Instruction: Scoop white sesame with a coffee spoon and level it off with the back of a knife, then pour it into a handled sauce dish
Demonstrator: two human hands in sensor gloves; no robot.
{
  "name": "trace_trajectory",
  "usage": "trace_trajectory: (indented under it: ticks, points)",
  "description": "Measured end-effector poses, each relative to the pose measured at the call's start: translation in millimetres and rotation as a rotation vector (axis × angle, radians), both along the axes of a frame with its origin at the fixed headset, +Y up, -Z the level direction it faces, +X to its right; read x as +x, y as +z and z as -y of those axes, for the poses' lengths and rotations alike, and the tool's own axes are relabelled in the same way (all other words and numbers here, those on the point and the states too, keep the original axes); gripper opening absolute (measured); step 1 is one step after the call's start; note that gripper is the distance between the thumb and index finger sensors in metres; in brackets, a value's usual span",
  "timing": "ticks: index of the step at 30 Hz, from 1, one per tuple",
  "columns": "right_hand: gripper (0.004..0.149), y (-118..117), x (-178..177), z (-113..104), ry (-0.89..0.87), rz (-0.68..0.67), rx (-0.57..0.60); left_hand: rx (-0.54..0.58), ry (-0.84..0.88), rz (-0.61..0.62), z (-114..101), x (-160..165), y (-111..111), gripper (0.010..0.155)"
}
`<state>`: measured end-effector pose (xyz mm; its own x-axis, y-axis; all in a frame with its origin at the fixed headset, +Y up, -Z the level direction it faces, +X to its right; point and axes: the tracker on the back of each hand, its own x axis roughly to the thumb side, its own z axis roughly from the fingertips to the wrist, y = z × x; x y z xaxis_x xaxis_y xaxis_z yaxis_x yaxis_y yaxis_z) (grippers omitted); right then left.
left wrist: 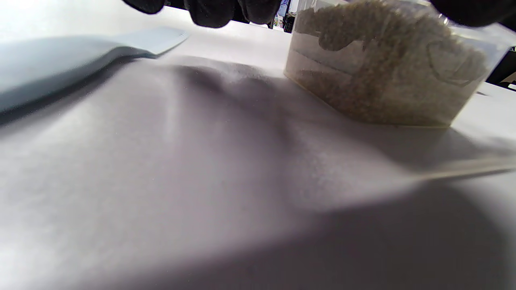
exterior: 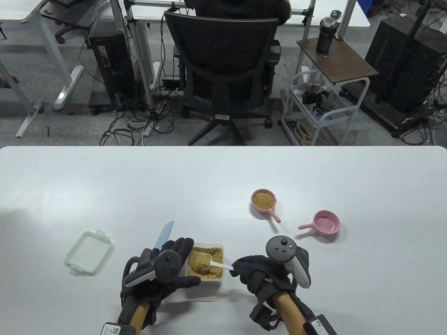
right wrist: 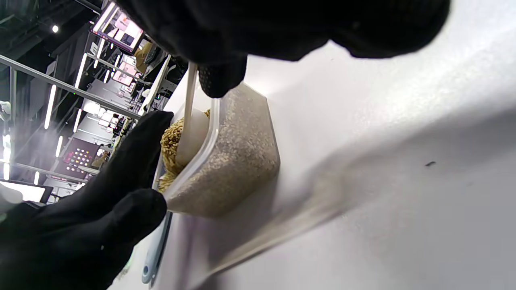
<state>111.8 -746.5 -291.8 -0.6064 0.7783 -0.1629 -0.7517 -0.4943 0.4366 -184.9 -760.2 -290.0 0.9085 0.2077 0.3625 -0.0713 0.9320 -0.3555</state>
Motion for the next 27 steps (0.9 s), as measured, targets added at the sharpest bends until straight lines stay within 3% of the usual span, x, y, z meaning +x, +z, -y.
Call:
trace_trajectory:
  ticks: [27]
  points:
    - [0.039, 0.7, 8.7, -2.2, -0.049, 0.017, 0.001, 0.030, 0.019, -0.012, -0.5, -4.6, 3.2, 0.104]
